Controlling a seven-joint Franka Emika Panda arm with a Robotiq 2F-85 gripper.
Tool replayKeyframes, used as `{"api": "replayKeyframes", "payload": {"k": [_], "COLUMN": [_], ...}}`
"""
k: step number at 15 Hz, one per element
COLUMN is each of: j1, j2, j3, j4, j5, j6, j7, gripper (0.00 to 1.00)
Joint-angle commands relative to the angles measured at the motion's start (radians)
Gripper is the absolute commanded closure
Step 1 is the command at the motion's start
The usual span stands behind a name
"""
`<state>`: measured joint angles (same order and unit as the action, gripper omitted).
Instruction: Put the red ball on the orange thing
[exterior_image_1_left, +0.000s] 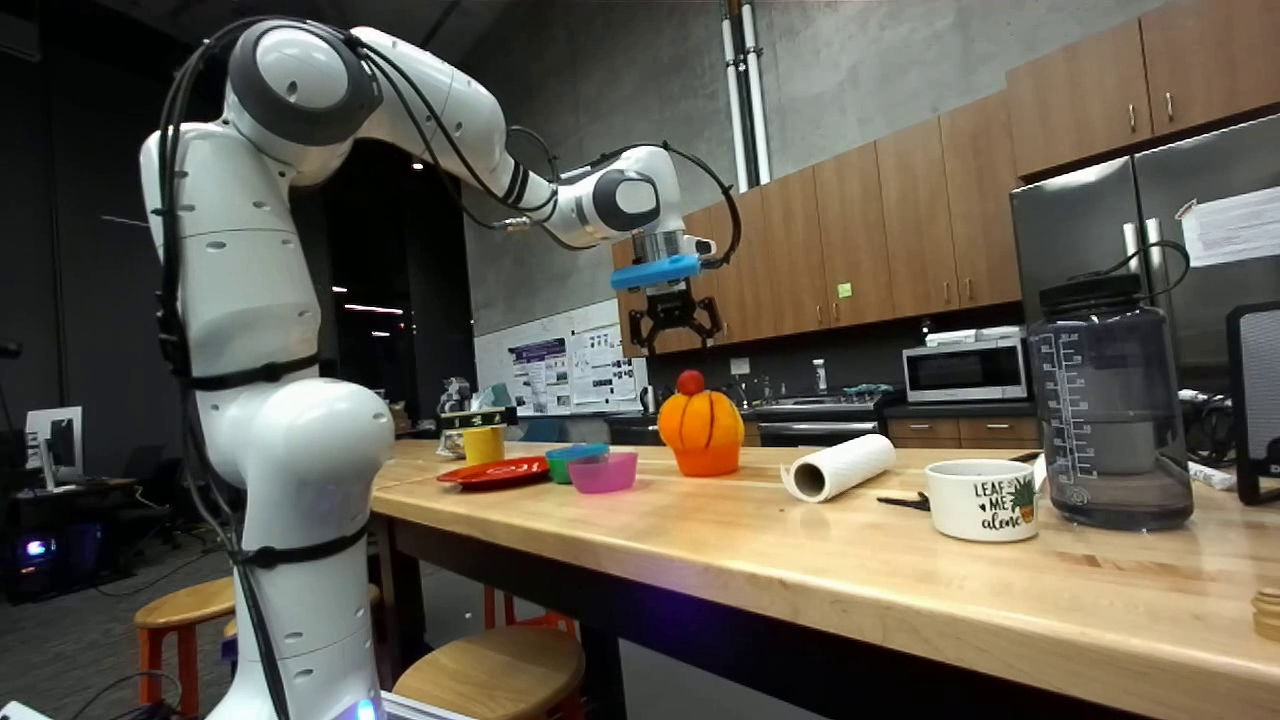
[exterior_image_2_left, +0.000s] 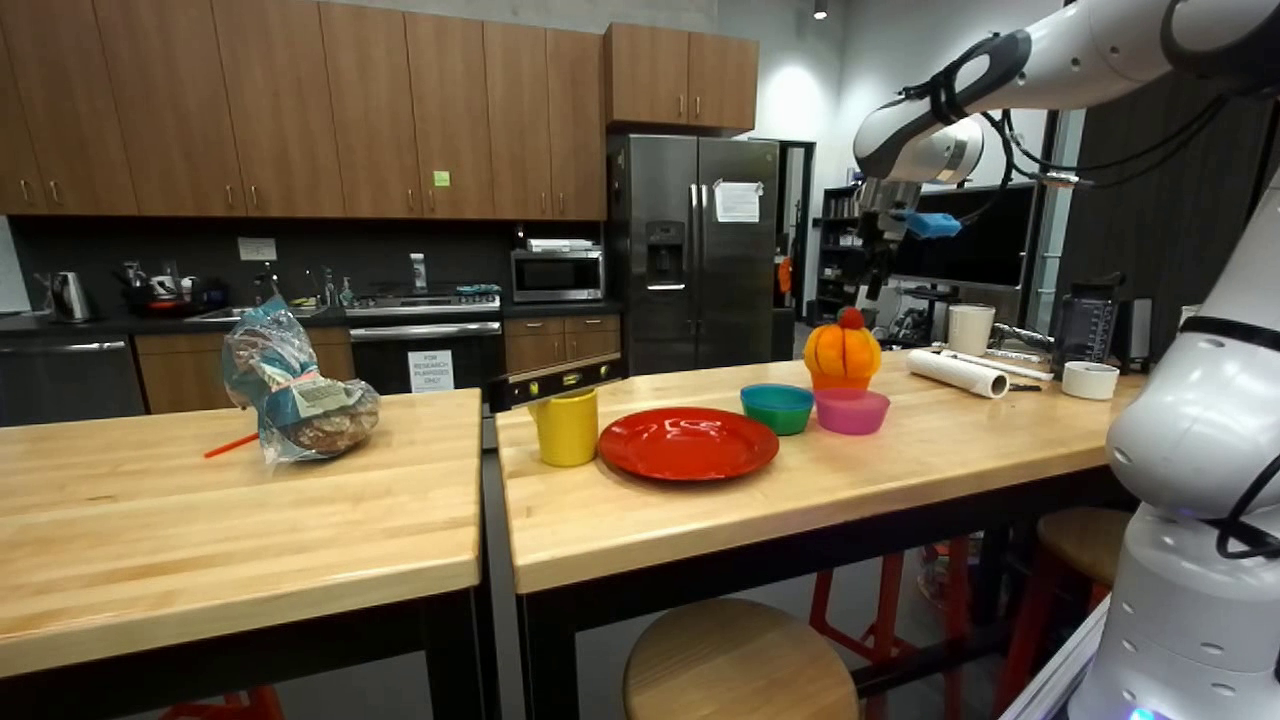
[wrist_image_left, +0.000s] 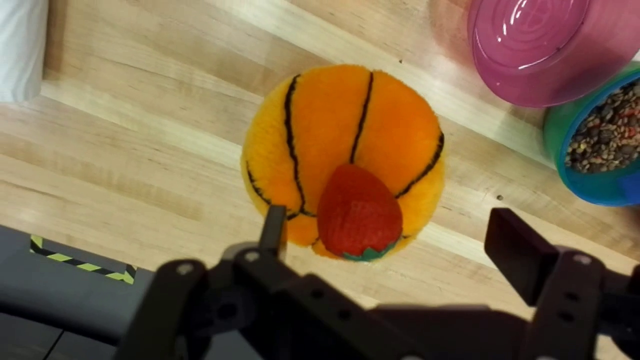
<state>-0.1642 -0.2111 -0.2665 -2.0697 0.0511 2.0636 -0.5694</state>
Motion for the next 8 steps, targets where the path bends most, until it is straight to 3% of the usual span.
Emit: {"api": "replayKeyframes", "payload": {"k": [1,8], "j1": [-0.012,-0.014], "j2": [-0.074,-0.191], "j3": [0.007,0.004], "j4": [-0.032,-0.084], "j5": [-0.036,-0.079], "j6": [-0.008,-0.024], "j7": [0.087,0.154], "gripper": [0.0,0.0]}}
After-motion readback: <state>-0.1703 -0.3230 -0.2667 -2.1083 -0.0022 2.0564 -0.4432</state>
